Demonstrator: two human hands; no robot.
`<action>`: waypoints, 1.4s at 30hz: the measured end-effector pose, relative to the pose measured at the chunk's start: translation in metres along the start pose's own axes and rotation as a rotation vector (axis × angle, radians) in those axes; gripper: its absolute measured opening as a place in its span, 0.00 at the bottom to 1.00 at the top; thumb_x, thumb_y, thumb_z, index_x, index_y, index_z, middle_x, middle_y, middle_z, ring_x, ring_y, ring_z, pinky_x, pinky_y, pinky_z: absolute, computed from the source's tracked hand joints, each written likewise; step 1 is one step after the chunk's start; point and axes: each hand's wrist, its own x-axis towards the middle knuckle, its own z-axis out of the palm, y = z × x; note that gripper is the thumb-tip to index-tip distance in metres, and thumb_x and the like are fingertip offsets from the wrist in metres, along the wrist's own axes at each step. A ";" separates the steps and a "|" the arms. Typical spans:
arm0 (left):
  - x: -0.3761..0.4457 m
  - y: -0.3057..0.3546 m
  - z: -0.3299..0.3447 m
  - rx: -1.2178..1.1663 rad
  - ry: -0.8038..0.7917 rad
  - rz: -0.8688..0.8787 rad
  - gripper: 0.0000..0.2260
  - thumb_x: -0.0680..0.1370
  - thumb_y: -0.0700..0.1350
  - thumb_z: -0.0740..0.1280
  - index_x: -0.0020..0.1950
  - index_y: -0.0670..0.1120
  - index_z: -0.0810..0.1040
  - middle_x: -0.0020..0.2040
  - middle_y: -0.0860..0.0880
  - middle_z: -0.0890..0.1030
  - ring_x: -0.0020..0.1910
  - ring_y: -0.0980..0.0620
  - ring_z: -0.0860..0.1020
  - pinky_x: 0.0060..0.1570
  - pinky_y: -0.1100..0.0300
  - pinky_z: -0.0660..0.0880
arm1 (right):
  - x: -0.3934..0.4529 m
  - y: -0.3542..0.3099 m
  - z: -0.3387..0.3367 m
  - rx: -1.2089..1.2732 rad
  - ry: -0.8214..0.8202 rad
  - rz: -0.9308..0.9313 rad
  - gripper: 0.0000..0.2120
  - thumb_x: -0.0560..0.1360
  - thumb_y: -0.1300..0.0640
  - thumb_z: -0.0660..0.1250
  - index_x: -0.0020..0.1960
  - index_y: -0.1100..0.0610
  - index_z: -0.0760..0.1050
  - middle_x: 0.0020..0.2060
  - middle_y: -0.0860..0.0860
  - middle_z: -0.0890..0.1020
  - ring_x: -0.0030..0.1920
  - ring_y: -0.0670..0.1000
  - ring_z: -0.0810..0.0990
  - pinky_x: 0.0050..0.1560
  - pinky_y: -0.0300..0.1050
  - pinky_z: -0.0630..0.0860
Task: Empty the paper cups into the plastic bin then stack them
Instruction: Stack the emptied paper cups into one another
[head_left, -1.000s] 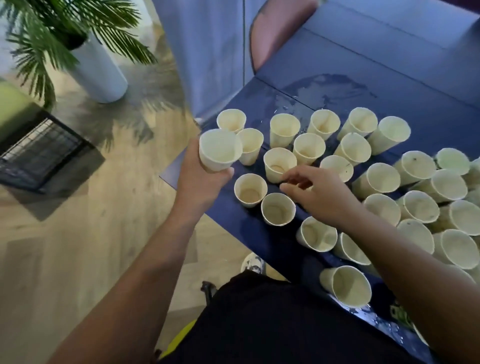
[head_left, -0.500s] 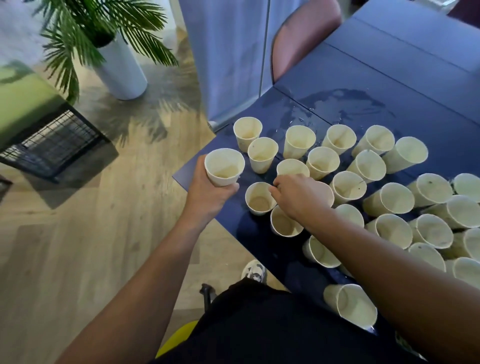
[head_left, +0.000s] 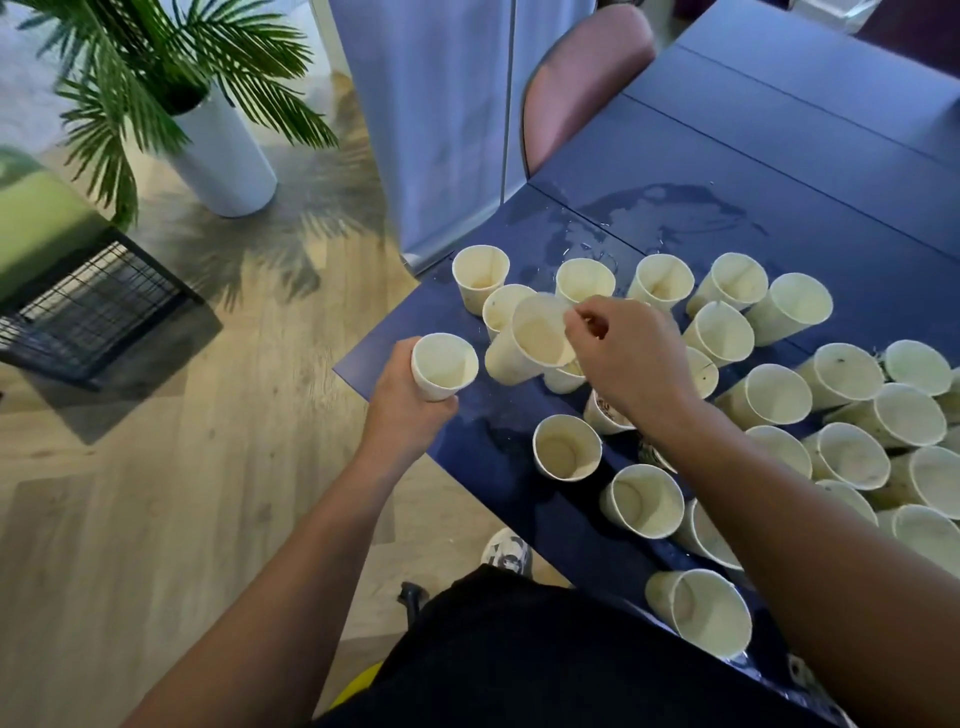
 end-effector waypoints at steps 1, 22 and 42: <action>0.000 0.000 0.003 0.008 -0.011 0.008 0.26 0.68 0.35 0.75 0.56 0.59 0.69 0.51 0.60 0.76 0.49 0.59 0.76 0.47 0.60 0.71 | 0.002 -0.003 -0.004 0.030 0.028 0.002 0.14 0.80 0.49 0.61 0.47 0.55 0.83 0.35 0.51 0.83 0.36 0.55 0.78 0.39 0.51 0.76; -0.003 0.022 0.045 -0.077 -0.054 0.157 0.31 0.68 0.39 0.79 0.64 0.54 0.68 0.53 0.74 0.75 0.55 0.66 0.76 0.51 0.72 0.72 | -0.011 -0.024 0.005 -0.322 -0.209 -0.215 0.15 0.85 0.48 0.49 0.57 0.51 0.73 0.42 0.52 0.82 0.43 0.59 0.79 0.34 0.48 0.70; -0.019 -0.010 0.022 -0.146 -0.018 -0.011 0.30 0.71 0.41 0.79 0.66 0.56 0.68 0.59 0.61 0.77 0.59 0.58 0.77 0.55 0.63 0.74 | 0.048 0.001 0.073 -0.623 -0.348 -0.321 0.18 0.74 0.58 0.73 0.61 0.45 0.77 0.59 0.50 0.82 0.69 0.55 0.71 0.69 0.63 0.50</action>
